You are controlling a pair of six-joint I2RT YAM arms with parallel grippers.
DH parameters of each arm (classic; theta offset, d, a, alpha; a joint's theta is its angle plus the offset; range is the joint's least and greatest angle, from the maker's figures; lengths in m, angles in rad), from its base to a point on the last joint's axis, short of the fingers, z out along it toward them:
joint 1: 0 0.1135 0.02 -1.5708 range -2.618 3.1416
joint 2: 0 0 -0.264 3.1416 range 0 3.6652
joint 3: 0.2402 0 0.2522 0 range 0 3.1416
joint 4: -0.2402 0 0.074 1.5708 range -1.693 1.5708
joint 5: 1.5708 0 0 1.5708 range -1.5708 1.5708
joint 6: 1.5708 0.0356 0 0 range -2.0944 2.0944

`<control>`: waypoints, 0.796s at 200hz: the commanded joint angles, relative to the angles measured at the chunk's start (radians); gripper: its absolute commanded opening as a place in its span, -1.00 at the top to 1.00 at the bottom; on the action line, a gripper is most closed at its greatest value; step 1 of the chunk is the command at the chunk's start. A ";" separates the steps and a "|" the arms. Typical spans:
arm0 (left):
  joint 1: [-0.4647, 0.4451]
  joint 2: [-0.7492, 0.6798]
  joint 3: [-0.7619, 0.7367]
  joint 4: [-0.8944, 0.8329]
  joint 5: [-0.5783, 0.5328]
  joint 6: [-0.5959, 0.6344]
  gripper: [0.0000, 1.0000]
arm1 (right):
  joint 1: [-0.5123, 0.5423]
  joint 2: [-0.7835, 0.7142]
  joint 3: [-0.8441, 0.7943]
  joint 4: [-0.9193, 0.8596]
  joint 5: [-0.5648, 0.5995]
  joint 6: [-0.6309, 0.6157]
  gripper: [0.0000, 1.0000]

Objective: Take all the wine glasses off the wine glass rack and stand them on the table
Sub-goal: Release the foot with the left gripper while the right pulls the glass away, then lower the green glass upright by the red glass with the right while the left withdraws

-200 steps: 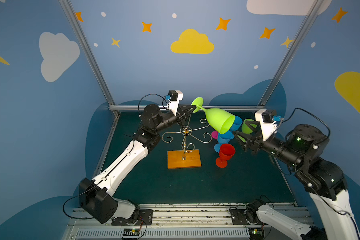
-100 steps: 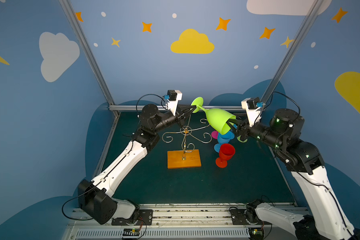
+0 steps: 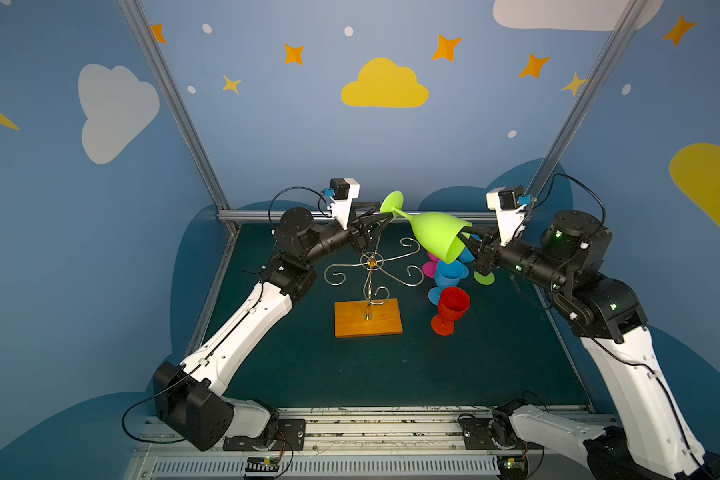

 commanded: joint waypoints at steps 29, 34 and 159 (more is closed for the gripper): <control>0.108 -0.154 -0.141 0.065 -0.208 -0.037 -0.99 | -0.004 -0.057 0.033 -0.015 0.011 0.001 1.00; 0.127 -0.170 -0.162 0.073 -0.224 -0.043 -0.99 | -0.004 -0.063 0.033 -0.019 0.004 -0.001 1.00; 0.441 -0.279 -0.377 0.137 -0.304 -0.173 -0.99 | 0.148 -0.189 -0.109 -0.334 -0.272 -0.059 1.00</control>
